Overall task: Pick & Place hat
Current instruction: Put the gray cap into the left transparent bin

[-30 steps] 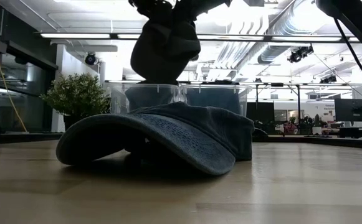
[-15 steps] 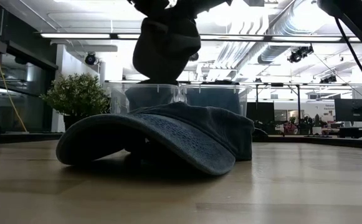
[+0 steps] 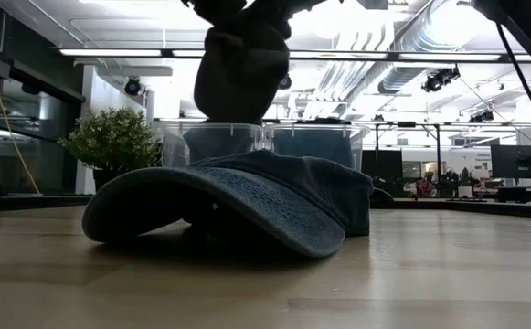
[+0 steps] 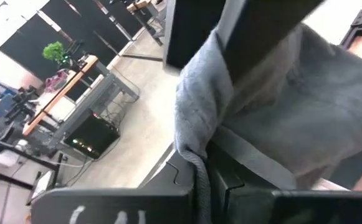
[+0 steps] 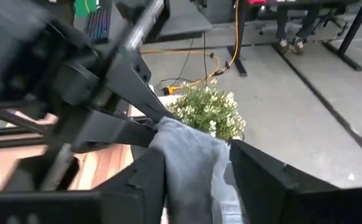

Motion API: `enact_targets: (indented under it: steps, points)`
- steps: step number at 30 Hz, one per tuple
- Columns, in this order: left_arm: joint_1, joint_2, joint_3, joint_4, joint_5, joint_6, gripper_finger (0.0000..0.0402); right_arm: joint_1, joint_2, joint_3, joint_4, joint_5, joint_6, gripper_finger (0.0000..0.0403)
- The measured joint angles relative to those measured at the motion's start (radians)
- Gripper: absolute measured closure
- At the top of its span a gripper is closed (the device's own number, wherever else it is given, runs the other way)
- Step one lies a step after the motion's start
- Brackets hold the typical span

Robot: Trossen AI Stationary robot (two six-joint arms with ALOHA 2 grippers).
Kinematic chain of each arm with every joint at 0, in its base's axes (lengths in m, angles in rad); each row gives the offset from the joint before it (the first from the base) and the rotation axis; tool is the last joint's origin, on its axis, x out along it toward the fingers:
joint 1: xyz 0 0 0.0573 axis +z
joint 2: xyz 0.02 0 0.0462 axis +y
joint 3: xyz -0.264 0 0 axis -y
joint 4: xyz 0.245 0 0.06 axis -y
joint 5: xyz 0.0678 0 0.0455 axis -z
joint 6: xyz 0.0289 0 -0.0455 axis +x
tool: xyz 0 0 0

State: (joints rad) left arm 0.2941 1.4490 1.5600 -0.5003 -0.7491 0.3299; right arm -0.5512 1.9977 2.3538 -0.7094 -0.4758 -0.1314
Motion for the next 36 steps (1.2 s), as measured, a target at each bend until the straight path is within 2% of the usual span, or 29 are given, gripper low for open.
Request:
enact_targets:
  steps: [7, 13, 16, 20, 25, 36]
  points:
    - [0.001, -0.001, 0.000, -0.021, -0.009, -0.059, 0.0400, -0.041, -0.085, 0.004, -0.003, -0.008, -0.004, 0.0192]
    - [0.025, -0.018, 0.000, -0.111, 0.071, -0.250, 0.0401, -0.100, -0.166, 0.004, -0.048, 0.006, -0.008, 0.0186]
    - [0.043, -0.019, 0.000, -0.139, 0.097, -0.294, 0.0401, -0.129, -0.195, 0.004, -0.088, 0.048, -0.026, 0.0186]
    - [0.079, -0.031, 0.000, -0.128, 0.220, -0.372, 0.0401, -0.162, -0.214, 0.004, -0.154, 0.139, -0.073, 0.0186]
    - [0.139, -0.046, 0.000, -0.158, 0.357, -0.443, 0.0401, -0.196, -0.220, 0.004, -0.227, 0.177, -0.094, 0.0186]
    - [0.218, -0.078, -0.001, -0.150, 0.646, -0.496, 0.0401, -0.229, -0.219, 0.002, -0.259, 0.186, -0.106, 0.0185]
